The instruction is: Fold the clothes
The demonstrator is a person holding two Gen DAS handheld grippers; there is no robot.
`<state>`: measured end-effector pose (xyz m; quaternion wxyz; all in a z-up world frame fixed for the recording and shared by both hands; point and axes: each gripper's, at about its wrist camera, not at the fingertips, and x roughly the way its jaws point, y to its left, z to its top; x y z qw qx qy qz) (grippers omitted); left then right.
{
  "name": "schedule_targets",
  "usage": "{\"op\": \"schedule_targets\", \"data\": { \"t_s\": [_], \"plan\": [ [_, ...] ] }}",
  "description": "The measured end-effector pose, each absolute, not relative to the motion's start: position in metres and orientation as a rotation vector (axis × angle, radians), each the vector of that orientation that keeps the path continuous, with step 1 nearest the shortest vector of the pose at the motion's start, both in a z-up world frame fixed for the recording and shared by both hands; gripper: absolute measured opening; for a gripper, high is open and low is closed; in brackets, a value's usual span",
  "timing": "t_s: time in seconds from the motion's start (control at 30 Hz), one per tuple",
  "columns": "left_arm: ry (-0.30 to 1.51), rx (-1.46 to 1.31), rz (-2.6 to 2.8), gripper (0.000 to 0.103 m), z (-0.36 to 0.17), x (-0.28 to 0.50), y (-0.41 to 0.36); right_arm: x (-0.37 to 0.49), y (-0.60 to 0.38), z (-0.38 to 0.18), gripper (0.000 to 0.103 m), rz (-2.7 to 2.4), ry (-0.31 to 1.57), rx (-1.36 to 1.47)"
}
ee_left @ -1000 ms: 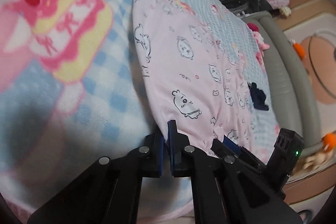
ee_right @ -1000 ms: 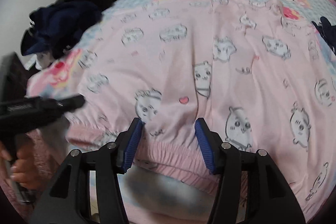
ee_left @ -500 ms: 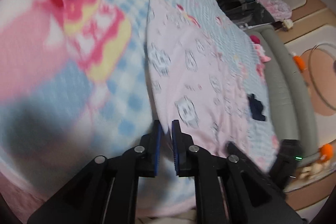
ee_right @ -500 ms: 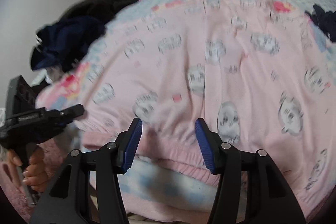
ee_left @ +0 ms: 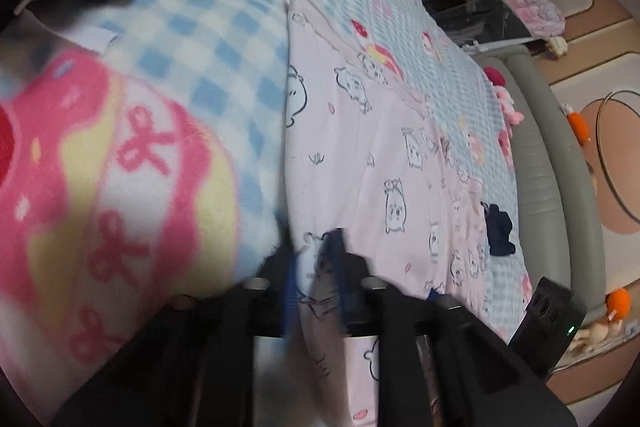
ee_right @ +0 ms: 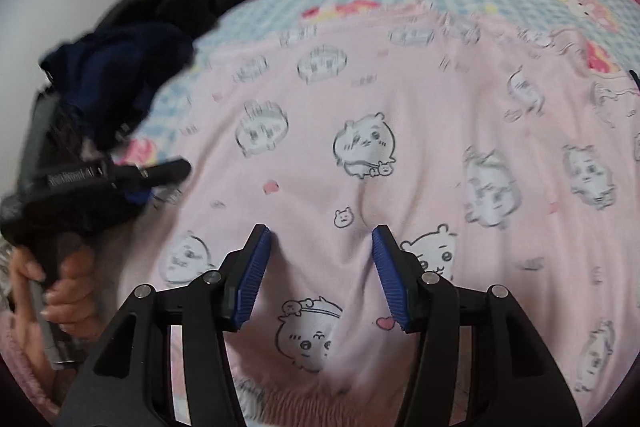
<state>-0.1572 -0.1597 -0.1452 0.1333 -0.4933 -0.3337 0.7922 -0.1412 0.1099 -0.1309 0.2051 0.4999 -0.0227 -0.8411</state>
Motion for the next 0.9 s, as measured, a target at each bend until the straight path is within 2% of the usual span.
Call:
{"op": "schedule_targets", "data": {
  "t_s": [0.27, 0.43, 0.57, 0.7, 0.8, 0.9],
  "plan": [
    [-0.969, -1.436, 2.373, 0.002, -0.143, -0.153, -0.169, -0.142, 0.121, -0.122, 0.054, -2.391, -0.095, 1.387],
    [-0.985, -1.441, 2.36, 0.003, -0.144, -0.143, -0.163, -0.148, 0.117, -0.138, 0.054, -2.338, -0.004, 1.434],
    [-1.007, -1.446, 2.306, 0.019, -0.147, -0.131, -0.151, -0.141, 0.128, -0.112, 0.054, -2.357, -0.088, 1.361],
    [-1.029, -1.451, 2.253, 0.021, -0.151, -0.119, -0.138, -0.125, 0.157, -0.098, 0.054, -2.435, -0.189, 1.339],
    [-1.044, -1.454, 2.213, 0.028, -0.153, -0.11, -0.128, -0.123, 0.165, -0.114, 0.054, -2.47, -0.158, 1.406],
    [-1.059, -1.457, 2.174, 0.027, -0.156, -0.1, -0.119, -0.12, 0.169, -0.13, 0.054, -2.471, -0.171, 1.447]
  ]
}}
